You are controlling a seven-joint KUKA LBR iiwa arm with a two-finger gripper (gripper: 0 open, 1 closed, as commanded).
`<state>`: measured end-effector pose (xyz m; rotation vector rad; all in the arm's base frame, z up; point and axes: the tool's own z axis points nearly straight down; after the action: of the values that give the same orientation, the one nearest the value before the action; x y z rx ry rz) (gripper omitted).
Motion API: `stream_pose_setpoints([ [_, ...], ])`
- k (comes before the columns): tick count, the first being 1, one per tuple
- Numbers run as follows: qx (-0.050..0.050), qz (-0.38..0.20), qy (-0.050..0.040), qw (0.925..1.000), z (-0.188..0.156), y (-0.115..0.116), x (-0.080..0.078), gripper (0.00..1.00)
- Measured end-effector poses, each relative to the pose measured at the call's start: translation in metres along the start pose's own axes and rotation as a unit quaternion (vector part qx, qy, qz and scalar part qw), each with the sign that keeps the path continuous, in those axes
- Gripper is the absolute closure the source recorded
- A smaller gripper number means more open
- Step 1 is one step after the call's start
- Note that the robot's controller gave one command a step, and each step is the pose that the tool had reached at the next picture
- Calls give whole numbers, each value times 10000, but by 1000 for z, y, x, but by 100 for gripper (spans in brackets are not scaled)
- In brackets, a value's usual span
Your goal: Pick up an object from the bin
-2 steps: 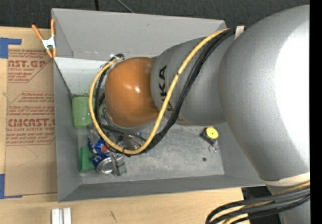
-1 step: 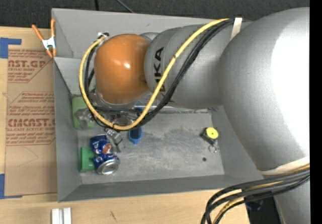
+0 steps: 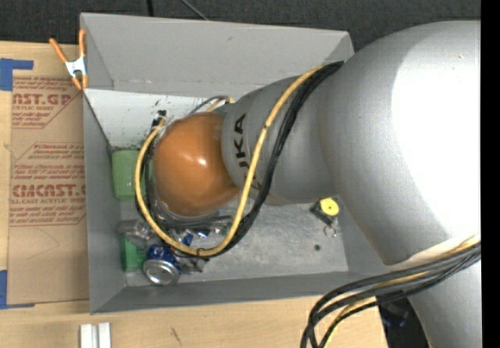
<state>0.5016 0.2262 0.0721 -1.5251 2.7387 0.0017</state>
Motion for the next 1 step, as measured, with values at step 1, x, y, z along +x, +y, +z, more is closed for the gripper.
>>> stream_pose_setpoints([
  [1, 11, 4, -16, 10000, -2, -1, -1, 100],
])
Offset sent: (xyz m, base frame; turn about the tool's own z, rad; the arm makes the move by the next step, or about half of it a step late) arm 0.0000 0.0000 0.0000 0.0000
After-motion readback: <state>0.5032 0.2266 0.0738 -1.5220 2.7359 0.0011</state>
